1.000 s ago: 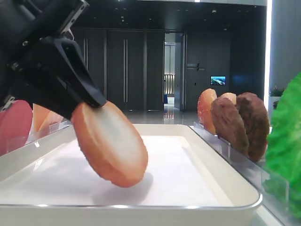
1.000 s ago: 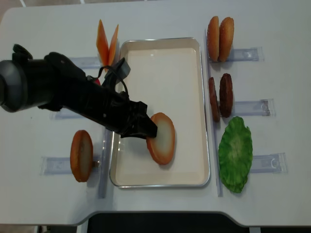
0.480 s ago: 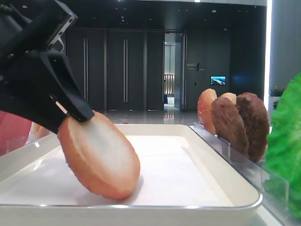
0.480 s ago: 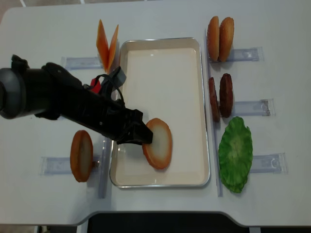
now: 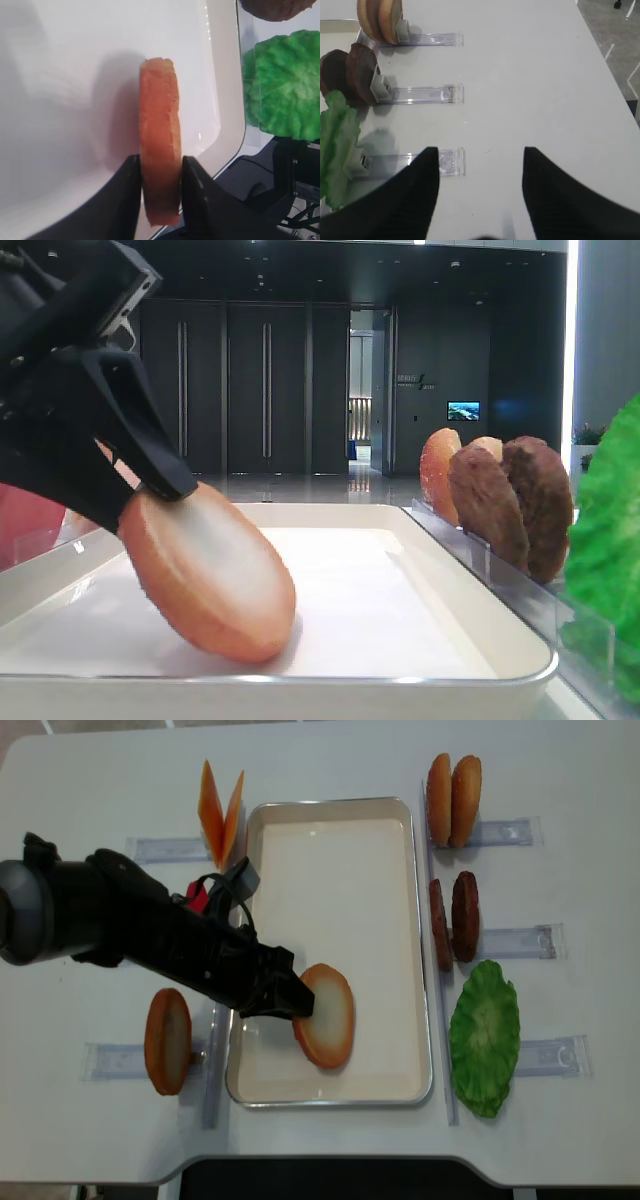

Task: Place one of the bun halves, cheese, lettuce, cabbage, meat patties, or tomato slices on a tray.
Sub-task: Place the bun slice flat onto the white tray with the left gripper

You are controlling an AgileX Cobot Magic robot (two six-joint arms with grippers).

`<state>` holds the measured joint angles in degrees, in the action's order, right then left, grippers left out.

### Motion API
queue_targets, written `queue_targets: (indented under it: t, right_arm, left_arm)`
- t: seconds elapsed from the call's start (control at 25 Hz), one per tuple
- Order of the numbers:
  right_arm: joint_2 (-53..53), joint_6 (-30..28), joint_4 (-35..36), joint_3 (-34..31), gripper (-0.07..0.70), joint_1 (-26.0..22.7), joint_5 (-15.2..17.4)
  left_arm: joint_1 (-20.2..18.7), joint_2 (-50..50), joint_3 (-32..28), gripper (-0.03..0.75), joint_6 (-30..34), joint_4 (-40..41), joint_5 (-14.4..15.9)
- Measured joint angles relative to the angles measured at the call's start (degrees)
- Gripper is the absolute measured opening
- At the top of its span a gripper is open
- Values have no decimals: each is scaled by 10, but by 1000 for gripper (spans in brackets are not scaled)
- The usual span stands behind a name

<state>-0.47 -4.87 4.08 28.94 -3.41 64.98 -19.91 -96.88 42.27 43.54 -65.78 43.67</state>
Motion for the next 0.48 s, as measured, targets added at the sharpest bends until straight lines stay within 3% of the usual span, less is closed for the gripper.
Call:
queue_targets:
  t: [0.28, 0.48]
  right_arm:
    - [0, 0, 0, 0, 363, 0, 0]
    - [0, 0, 0, 0, 363, 0, 0]
  left_arm:
    - [0, 0, 0, 428, -59, 62, 6]
    - [1, 2, 0, 470, -116, 126, 8]
